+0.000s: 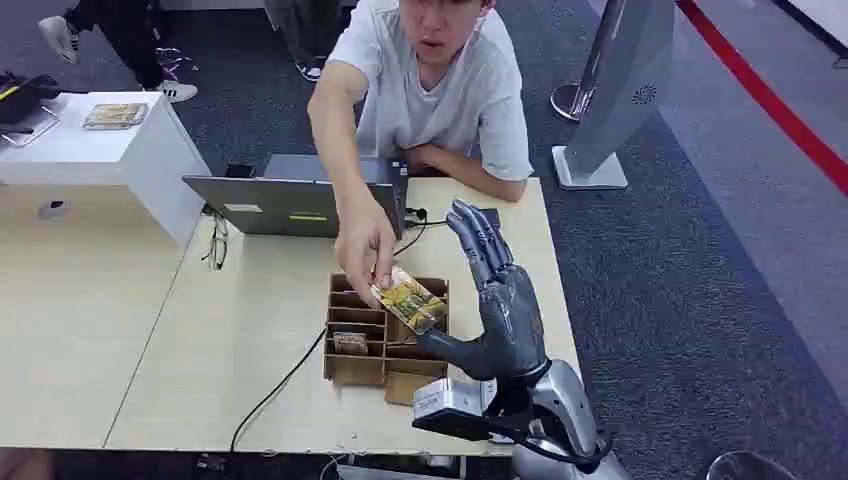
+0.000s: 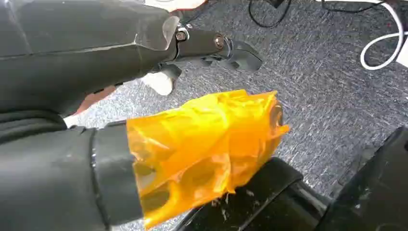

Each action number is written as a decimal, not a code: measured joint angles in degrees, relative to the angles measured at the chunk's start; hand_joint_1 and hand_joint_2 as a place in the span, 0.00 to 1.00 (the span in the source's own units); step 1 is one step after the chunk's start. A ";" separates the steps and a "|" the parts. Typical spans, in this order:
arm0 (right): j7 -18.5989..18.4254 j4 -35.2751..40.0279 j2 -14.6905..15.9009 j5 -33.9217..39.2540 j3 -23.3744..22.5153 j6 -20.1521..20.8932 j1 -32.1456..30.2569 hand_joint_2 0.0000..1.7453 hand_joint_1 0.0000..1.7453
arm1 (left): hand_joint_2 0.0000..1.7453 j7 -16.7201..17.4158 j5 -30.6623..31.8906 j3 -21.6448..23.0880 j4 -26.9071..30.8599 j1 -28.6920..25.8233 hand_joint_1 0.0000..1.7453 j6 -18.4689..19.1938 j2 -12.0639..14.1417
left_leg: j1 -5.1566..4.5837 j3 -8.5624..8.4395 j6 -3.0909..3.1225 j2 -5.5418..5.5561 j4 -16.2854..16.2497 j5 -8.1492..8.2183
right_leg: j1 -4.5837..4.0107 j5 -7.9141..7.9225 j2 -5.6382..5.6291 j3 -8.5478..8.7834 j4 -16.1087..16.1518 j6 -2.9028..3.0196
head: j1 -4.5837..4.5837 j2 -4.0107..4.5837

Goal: Pass the card to the sensor for recognition and then transmit it.

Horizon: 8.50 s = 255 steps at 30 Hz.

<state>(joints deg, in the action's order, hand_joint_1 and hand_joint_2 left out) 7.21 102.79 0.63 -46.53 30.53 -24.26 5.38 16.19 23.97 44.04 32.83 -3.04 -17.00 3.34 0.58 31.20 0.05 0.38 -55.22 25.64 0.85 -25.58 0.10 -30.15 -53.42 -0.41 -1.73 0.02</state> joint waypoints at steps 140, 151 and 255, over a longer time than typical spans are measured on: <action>-6.08 -8.48 6.47 33.20 -11.04 12.18 -20.84 1.00 1.00 | 0.00 3.28 0.46 -8.74 4.26 -6.93 0.00 -3.06 -0.33 | 0.03 0.01 -0.01 -0.01 0.01 0.01 | -0.02 -0.01 0.00 -0.02 0.02 0.00 | -0.02 0.00; -8.81 -9.88 6.47 32.39 -10.60 10.60 -20.61 1.00 1.00 | 0.00 4.33 -1.40 -6.58 5.42 -7.05 0.00 -3.74 0.46 | 0.03 0.01 -0.01 -0.01 0.01 0.01 | -0.02 -0.01 0.00 -0.03 0.02 0.00 | -0.02 0.00; -10.69 -25.09 -3.58 12.39 -21.59 6.77 -14.61 1.00 1.00 | 0.00 11.87 -9.09 3.45 14.99 -8.36 0.00 -6.73 5.38 | 0.05 -0.18 -0.04 -0.04 0.02 0.02 | -0.06 -0.02 -0.03 0.13 0.02 0.03 | 0.00 0.00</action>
<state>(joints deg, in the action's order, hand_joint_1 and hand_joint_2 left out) -3.47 77.70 -2.95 -34.14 8.94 -17.49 -9.22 28.07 14.88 47.50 47.82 -11.40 -23.74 8.72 0.63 31.03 0.02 0.34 -55.20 25.66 0.79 -25.60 0.08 -30.02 -53.39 -0.38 -1.73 0.02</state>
